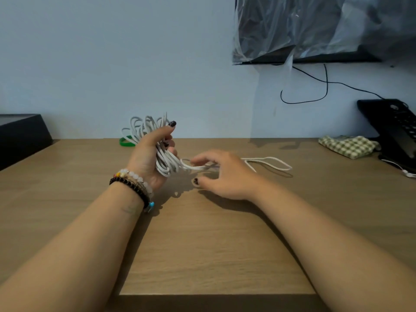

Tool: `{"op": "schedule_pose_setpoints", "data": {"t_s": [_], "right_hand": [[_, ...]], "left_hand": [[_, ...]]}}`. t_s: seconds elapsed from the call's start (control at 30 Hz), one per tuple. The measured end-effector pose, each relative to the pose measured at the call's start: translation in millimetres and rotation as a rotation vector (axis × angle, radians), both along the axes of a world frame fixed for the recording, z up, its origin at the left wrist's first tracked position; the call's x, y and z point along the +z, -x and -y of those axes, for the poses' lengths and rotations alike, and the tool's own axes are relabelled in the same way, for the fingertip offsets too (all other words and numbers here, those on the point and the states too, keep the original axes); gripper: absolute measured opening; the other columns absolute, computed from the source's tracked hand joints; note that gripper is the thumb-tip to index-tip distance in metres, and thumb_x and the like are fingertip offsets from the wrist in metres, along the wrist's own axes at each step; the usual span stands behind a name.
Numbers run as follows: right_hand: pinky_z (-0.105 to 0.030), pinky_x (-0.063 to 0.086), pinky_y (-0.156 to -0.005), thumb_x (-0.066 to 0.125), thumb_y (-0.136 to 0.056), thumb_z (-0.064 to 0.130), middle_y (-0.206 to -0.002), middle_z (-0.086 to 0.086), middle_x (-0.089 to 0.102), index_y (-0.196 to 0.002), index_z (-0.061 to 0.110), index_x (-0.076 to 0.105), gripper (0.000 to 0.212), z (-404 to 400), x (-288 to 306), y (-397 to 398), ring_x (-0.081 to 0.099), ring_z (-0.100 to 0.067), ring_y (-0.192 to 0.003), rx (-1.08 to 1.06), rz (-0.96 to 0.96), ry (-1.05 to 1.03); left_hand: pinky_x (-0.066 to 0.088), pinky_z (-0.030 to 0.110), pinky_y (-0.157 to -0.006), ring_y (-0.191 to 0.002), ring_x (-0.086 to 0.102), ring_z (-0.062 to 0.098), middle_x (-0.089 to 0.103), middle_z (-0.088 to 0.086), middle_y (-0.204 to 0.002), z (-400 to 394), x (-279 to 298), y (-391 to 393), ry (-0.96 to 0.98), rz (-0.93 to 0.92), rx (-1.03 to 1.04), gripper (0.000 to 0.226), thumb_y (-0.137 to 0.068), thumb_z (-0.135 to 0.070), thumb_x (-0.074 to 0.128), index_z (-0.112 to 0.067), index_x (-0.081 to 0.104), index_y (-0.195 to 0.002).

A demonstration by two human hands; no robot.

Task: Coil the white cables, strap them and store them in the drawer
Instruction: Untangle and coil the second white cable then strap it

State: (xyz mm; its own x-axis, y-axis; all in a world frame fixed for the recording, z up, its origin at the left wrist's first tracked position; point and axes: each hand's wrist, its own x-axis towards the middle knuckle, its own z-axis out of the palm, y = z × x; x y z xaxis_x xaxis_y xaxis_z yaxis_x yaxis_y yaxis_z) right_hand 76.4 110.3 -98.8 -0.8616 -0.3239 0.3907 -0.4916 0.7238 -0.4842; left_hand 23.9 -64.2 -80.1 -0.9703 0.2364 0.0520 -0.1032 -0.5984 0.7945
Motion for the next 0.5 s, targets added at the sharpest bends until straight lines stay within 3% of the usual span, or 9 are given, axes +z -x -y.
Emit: {"op": "schedule_pose_setpoints", "data": {"t_s": [0.07,0.17,0.23,0.3,0.37,0.5], "right_hand": [[-0.025,0.049,-0.075,0.066,-0.087,0.019,-0.082,0.014,0.067,-0.093,0.024,0.070,0.009,0,0,1,0.059,-0.002,-0.080,0.017,0.033,0.036],[-0.014,0.038,-0.054,0.066,-0.089,0.015,-0.051,0.015,0.057,-0.072,0.021,0.070,0.019,-15,6,5,0.048,0.003,-0.050,-0.035,0.053,0.245],[-0.014,0.044,-0.058,0.064,-0.091,0.013,-0.054,0.008,0.062,-0.065,0.019,0.068,0.027,-23,10,5,0.052,-0.001,-0.050,-0.007,0.119,0.392],[-0.021,0.050,-0.063,0.059,-0.094,0.010,-0.061,-0.001,0.068,-0.070,0.014,0.068,0.025,-26,13,5,0.060,-0.009,-0.054,0.025,0.202,0.556],[-0.022,0.052,-0.062,0.052,-0.098,0.012,-0.061,-0.001,0.070,-0.075,0.010,0.066,0.027,-32,16,10,0.065,-0.012,-0.056,-0.080,0.205,0.711],[-0.024,0.046,-0.047,0.040,-0.102,0.026,-0.053,-0.004,0.066,-0.070,0.007,0.062,0.043,-59,22,19,0.060,-0.020,-0.051,-0.425,0.185,0.839]], "left_hand": [[0.037,0.016,-0.041,-0.038,0.045,0.006,0.043,-0.008,-0.053,-1,1,-2,-0.026,-0.012,-0.029,0.020,-0.086,-0.019,0.065,-0.019,0.049,-0.074],[0.036,0.016,-0.042,-0.037,0.044,0.006,0.040,-0.009,-0.050,-1,3,-2,-0.077,-0.008,-0.035,0.024,-0.088,-0.019,0.062,-0.019,0.046,-0.070],[0.036,0.016,-0.043,-0.037,0.044,0.006,0.039,-0.009,-0.048,0,3,-1,-0.082,-0.014,-0.032,0.026,-0.089,-0.020,0.062,-0.019,0.045,-0.070],[0.036,0.017,-0.042,-0.037,0.043,0.006,0.039,-0.008,-0.047,1,3,-1,-0.057,-0.020,-0.016,0.026,-0.089,-0.020,0.062,-0.019,0.044,-0.070],[0.037,0.018,-0.042,-0.037,0.043,0.007,0.040,-0.007,-0.050,3,3,-1,0.005,-0.035,0.022,0.024,-0.089,-0.017,0.061,-0.018,0.046,-0.070],[0.043,0.022,-0.042,-0.038,0.048,0.012,0.051,0.000,-0.052,3,4,-6,0.437,-0.240,0.193,0.022,-0.084,-0.013,0.071,-0.012,0.055,-0.069]]}}
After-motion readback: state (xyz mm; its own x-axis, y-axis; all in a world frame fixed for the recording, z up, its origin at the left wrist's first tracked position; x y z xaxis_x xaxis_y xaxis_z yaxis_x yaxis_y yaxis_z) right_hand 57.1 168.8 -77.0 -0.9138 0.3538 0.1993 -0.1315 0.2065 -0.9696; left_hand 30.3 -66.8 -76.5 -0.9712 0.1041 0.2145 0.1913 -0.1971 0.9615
